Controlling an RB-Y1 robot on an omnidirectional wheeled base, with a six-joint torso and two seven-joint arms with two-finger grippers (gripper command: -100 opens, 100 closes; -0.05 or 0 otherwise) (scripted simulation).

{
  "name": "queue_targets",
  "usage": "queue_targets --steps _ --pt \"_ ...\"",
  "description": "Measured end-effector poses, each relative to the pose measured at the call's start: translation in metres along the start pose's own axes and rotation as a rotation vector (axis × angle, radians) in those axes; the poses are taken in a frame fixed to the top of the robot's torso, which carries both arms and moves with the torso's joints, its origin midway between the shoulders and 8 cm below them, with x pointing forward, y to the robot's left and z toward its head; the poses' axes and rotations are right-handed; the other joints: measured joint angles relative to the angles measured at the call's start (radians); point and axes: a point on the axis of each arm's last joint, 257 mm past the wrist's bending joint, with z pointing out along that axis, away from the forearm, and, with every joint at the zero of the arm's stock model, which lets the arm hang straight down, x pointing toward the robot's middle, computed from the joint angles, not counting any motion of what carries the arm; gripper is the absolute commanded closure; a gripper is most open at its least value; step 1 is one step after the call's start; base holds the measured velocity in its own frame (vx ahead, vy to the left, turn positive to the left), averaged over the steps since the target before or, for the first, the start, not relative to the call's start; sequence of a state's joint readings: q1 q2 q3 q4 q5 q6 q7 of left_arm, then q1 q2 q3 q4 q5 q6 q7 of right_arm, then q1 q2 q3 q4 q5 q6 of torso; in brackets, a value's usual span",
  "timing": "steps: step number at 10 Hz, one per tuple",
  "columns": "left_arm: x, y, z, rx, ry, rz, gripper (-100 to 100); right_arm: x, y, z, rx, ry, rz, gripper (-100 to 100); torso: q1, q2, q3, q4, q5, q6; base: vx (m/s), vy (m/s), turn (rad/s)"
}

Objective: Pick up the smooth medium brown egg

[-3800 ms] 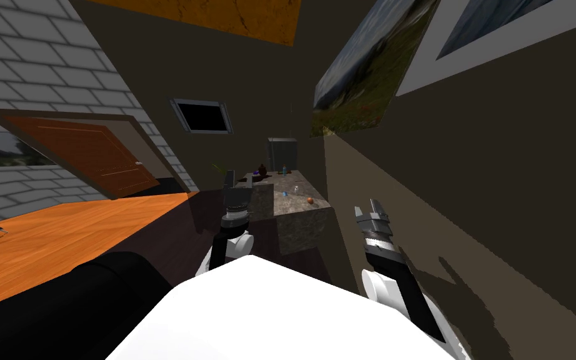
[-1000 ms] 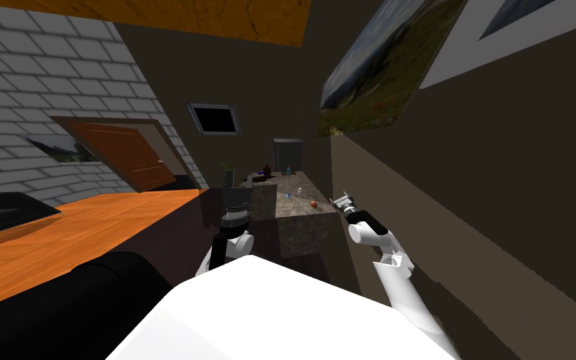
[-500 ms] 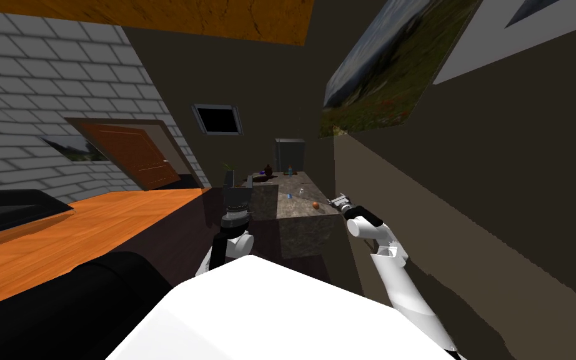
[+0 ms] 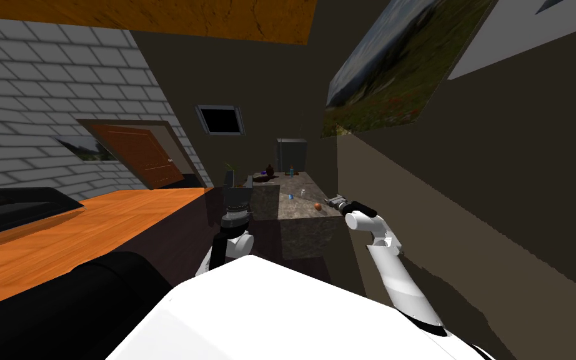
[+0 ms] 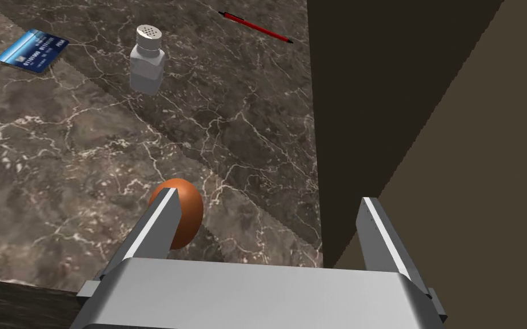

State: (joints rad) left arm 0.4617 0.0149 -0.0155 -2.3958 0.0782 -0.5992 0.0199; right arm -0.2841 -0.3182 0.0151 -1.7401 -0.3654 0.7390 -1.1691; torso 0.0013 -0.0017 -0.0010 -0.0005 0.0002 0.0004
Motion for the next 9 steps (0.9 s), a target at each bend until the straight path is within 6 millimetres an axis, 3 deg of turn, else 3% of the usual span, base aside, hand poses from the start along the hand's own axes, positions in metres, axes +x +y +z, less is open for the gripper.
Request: queue_targets --steps 9 --pt "0.0 0.0 0.0 0.0 0.0 0.0 0 -0.031 -0.025 0.017 0.123 -0.209 0.263 -100 -0.002 0.0 0.0 0.0 0.0 0.0 0.028 0.0 0.032"
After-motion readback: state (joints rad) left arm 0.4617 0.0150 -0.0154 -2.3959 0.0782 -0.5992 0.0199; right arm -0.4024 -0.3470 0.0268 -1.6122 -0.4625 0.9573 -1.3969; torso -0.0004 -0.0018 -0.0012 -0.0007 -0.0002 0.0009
